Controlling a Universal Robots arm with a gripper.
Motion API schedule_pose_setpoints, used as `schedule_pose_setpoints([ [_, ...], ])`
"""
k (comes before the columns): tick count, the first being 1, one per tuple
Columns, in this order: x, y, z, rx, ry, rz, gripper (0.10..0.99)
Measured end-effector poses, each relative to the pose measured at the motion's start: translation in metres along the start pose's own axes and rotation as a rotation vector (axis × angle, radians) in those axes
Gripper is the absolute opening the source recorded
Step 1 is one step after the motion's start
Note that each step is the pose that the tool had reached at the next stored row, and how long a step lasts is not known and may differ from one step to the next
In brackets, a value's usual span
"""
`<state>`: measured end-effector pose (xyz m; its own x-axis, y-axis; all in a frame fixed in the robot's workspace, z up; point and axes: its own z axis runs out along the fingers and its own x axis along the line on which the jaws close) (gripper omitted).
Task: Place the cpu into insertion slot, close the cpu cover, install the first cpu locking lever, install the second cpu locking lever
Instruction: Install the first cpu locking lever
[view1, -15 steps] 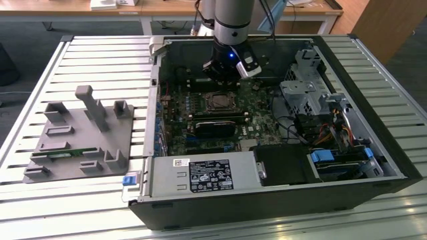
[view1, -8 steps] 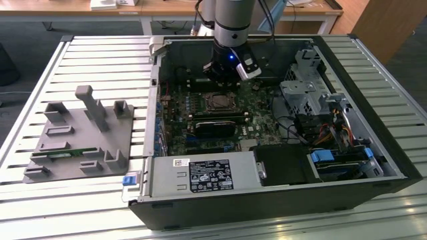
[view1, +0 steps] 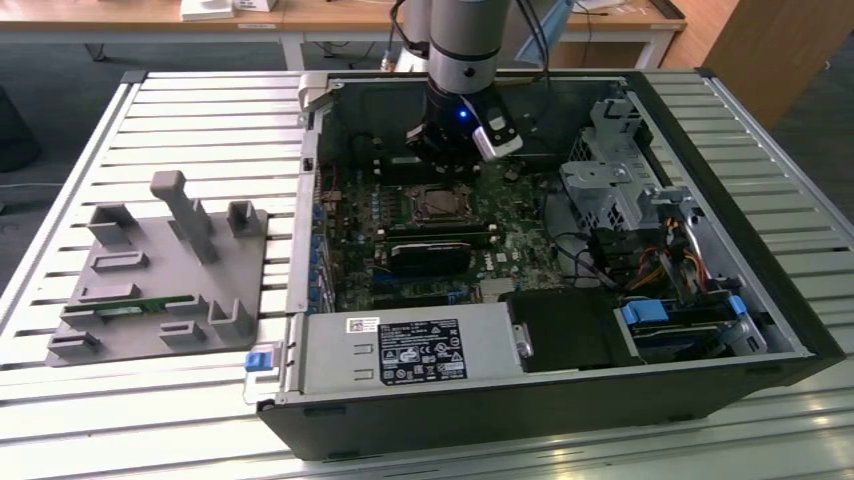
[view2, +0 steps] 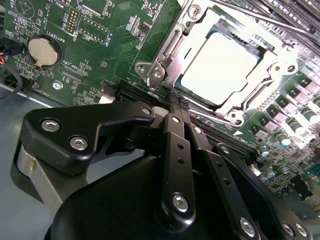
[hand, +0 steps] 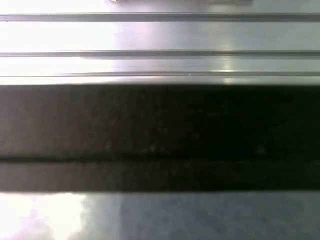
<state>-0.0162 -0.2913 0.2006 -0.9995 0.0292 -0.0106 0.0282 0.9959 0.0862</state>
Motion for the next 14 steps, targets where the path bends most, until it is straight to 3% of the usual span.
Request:
schedule_pose_setpoints([
  [5, 0.0000, 0.0001, -0.0006, 0.000, -0.0001, 0.000, 0.106],
  [14, 0.0001, -0.0002, 0.0018, 0.020, -0.0003, 0.000, 0.106],
])
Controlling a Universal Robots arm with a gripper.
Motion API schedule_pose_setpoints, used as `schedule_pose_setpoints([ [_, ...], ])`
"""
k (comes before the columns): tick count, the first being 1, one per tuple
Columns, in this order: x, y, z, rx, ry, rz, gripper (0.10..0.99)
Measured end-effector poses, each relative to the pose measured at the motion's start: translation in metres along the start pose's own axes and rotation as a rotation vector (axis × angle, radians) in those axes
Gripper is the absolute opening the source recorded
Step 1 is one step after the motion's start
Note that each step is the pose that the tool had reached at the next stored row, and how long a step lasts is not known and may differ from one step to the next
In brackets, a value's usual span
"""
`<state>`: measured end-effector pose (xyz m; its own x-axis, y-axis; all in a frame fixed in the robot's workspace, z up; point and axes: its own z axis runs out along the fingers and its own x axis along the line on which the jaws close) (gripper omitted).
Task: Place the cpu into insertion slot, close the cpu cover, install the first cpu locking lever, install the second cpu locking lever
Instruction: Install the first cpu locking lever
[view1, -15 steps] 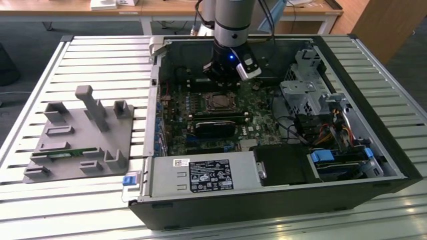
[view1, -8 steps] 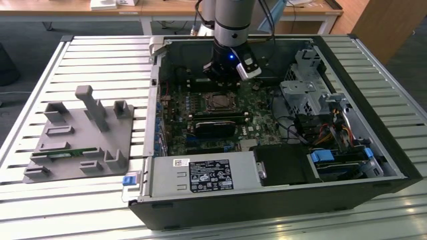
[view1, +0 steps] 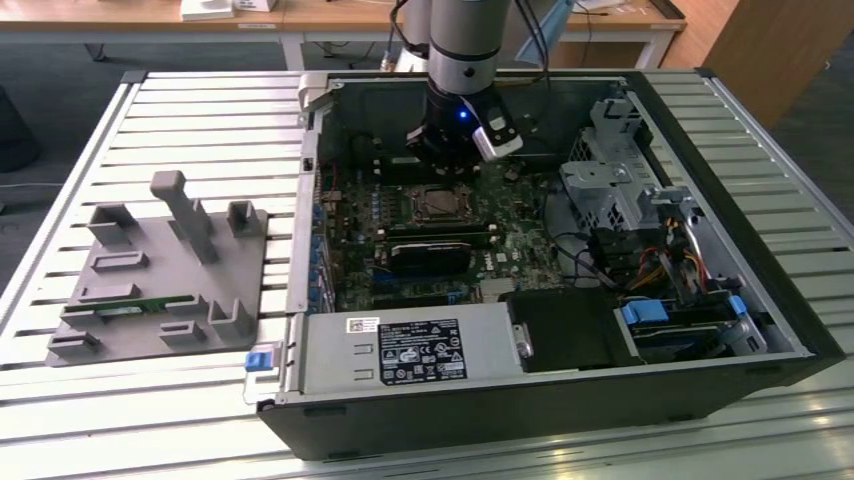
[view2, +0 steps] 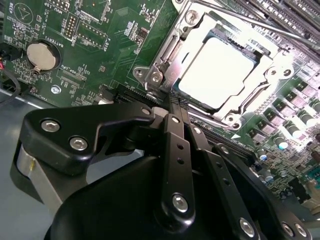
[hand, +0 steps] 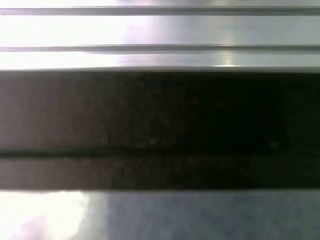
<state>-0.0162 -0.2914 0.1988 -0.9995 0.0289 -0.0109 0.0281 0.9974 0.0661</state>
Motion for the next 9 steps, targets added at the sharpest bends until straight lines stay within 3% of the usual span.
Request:
schedule_pose_setpoints([
  [9, -0.0001, 0.0004, -0.0014, 0.002, -0.0005, 0.000, 0.106],
])
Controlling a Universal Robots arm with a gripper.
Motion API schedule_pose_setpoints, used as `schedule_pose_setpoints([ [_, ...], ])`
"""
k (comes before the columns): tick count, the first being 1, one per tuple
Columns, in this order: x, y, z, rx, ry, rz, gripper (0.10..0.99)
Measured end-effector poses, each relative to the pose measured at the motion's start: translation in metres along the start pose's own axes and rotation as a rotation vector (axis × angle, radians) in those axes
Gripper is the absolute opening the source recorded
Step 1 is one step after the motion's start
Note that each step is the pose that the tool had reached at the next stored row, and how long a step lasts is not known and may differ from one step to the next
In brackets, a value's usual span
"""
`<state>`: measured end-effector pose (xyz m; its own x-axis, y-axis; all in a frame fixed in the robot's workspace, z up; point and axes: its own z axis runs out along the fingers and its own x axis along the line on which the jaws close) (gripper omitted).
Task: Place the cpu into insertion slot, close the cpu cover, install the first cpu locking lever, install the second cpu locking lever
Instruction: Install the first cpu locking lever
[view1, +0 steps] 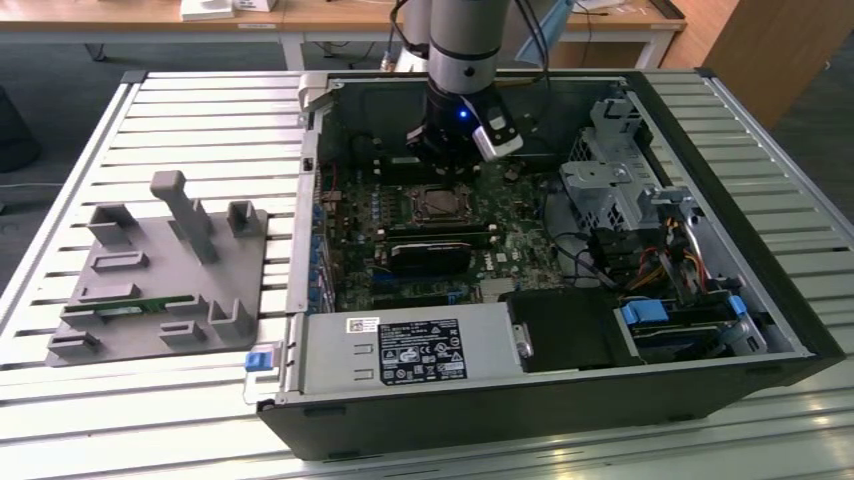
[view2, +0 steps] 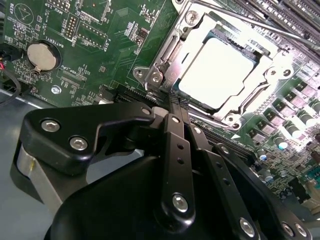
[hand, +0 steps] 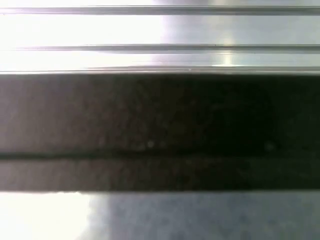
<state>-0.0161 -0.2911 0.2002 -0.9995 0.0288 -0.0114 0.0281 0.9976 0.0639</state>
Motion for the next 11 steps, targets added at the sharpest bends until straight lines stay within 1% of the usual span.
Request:
schedule_pose_setpoints([
  [9, 0.0000, 0.0000, -0.0003, 0.002, 0.0000, 0.000, 0.106],
  [11, 0.0000, 0.0000, -0.0002, 0.005, 0.0000, 0.000, 0.106],
])
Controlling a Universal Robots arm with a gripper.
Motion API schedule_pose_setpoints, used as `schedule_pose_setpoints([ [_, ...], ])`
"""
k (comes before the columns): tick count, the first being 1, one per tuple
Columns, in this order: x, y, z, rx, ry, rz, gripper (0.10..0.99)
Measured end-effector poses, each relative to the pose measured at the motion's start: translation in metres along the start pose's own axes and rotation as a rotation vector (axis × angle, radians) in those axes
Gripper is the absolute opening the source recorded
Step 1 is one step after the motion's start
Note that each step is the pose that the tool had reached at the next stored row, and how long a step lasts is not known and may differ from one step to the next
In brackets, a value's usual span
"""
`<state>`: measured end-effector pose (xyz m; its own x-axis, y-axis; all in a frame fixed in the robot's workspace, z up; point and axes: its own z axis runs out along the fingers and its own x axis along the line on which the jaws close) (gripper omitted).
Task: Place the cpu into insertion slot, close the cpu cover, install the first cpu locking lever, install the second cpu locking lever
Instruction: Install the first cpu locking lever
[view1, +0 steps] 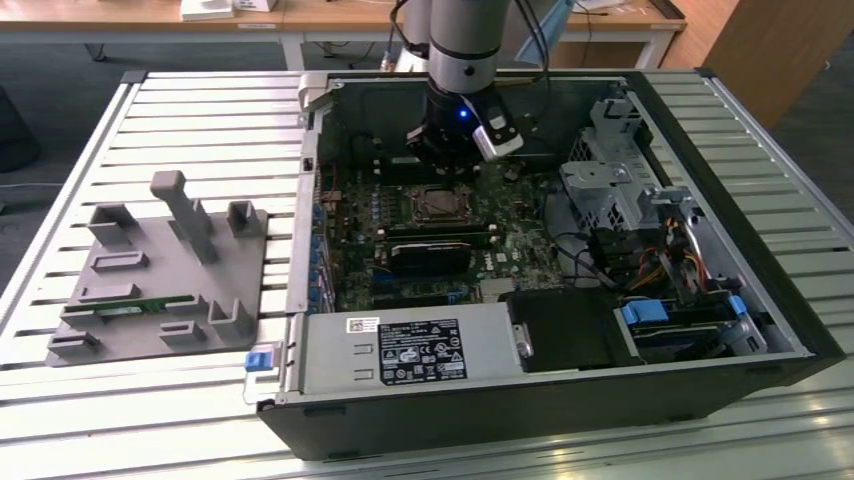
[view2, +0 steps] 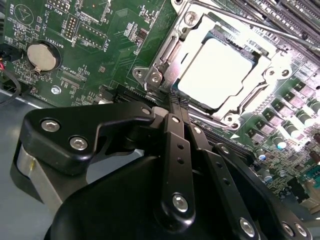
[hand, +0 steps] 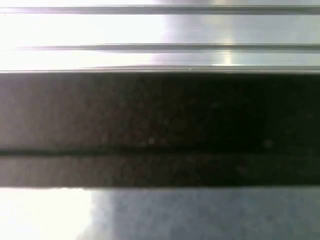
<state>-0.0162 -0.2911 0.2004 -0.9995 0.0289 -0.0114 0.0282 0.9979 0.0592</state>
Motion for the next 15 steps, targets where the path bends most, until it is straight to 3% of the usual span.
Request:
schedule_pose_setpoints([
  [6, -0.0005, -0.0001, 0.0016, 0.014, -0.0001, 0.000, 0.106],
  [11, -0.0011, 0.0001, 0.0022, 0.017, -0.0006, 0.000, 0.106],
  [15, -0.0019, 0.0009, 0.0037, 0.030, -0.0003, 0.000, 0.106],
])
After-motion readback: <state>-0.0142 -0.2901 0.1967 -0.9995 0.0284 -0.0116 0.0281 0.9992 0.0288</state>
